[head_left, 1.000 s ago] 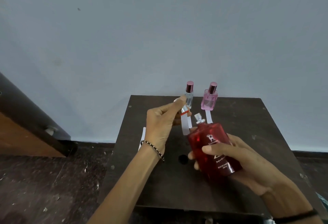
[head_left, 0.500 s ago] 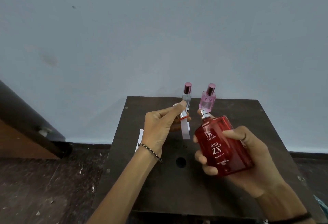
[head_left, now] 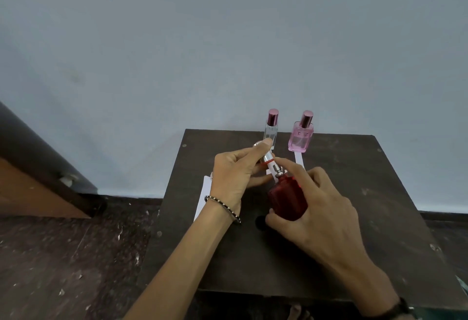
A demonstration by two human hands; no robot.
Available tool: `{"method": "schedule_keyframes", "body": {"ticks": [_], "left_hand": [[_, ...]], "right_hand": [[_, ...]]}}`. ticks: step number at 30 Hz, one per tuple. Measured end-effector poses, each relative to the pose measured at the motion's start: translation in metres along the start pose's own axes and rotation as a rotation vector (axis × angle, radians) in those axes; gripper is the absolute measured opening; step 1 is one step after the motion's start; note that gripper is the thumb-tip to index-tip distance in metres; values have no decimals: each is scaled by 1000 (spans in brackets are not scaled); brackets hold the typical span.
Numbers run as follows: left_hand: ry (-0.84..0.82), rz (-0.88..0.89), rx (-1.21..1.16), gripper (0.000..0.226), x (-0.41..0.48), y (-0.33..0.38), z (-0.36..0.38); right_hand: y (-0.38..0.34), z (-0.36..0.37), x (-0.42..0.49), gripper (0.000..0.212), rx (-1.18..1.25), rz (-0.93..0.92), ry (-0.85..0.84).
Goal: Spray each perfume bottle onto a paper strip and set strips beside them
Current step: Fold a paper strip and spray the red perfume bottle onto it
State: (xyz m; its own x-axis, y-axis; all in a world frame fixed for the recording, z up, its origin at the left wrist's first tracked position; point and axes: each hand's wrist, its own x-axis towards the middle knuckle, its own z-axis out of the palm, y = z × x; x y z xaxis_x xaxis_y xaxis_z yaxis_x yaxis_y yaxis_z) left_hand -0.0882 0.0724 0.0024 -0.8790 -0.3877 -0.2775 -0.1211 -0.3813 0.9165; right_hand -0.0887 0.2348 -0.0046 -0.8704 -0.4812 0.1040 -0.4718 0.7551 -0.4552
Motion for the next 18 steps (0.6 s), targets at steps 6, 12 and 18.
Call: {"method": "schedule_keyframes", "body": {"ticks": [6, 12, 18], "left_hand": [[21, -20, -36, 17, 2, 3, -3], [-9, -65, -22, 27, 2, 4, -7], [-3, -85, -18, 31, 2, 2, -9]], "right_hand": [[-5, 15, -2, 95, -155, 74, 29], [-8, 18, 0, 96, -205, 105, 11], [-13, 21, -1, 95, -240, 114, 21]]}}
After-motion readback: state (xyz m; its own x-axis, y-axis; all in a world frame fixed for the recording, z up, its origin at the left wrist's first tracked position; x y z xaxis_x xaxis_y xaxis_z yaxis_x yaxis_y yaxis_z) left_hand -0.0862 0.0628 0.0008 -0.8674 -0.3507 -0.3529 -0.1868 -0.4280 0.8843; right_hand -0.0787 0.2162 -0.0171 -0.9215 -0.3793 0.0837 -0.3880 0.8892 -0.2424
